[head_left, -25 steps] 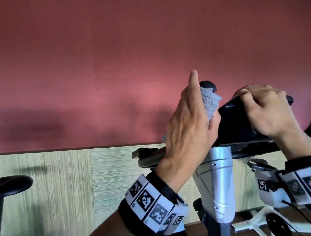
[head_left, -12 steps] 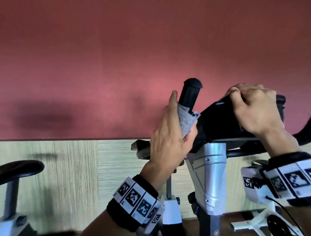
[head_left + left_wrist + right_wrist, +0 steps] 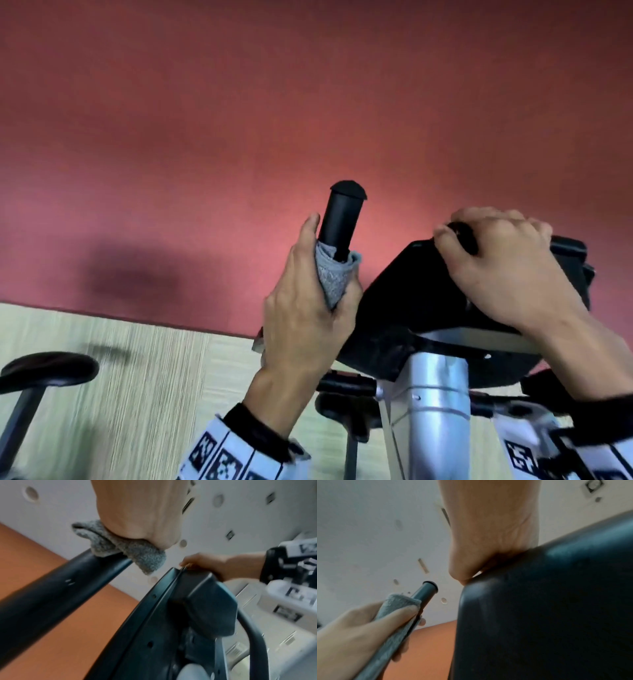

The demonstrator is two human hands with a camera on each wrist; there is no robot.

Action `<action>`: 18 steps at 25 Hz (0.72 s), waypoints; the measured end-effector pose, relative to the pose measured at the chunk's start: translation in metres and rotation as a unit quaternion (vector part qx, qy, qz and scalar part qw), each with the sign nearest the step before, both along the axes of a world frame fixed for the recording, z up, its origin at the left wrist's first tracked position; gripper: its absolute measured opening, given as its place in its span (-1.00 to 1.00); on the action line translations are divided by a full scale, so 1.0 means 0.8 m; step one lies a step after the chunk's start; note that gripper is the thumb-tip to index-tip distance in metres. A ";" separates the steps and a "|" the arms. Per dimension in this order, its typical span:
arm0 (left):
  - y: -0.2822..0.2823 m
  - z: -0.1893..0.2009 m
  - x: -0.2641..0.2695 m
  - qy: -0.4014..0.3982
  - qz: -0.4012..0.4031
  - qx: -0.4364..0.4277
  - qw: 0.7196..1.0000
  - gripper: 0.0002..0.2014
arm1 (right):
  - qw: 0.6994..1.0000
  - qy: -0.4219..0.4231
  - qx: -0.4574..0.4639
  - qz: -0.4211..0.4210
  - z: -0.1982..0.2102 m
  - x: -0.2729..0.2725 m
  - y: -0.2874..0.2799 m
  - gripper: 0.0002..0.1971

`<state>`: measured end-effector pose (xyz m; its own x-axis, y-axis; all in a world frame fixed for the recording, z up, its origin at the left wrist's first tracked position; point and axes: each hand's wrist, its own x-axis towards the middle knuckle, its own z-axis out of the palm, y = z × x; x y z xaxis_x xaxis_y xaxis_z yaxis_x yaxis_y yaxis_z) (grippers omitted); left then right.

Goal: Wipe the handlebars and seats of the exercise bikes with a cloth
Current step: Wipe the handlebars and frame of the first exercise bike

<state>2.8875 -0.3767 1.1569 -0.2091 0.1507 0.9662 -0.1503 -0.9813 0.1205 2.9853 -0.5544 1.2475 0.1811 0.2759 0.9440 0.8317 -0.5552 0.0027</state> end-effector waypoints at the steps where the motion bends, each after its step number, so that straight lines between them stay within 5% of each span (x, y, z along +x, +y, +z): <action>1: 0.001 0.007 0.004 -0.012 0.018 0.008 1.000 -0.32 | 1.000 -0.006 -0.012 -0.003 -0.001 0.002 0.002 -0.55; 5: 0.002 0.027 0.010 -0.048 0.098 0.031 0.994 -0.31 | 0.988 -0.152 0.038 -0.019 -0.057 0.000 0.002 -0.41; 8: 0.033 -0.023 0.026 -0.067 0.076 0.062 0.993 -0.26 | 0.948 -0.314 0.017 0.041 -0.180 0.015 0.013 -0.55; 12: 0.062 -0.082 0.043 -0.075 0.034 0.056 0.995 -0.23 | 0.957 -0.274 -0.080 0.049 -0.313 0.101 0.042 -0.54; 18: 0.034 -0.037 0.039 -0.153 0.121 0.121 0.973 -0.32 | 0.950 -0.284 -0.121 -0.038 -0.359 0.186 0.057 -0.37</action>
<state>2.9190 -0.3492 1.1271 -0.4946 -0.1626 0.8538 0.0953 -0.9866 -0.1327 3.1345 -0.5089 0.9605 -0.3106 0.5046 0.8055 0.6158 -0.5387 0.5749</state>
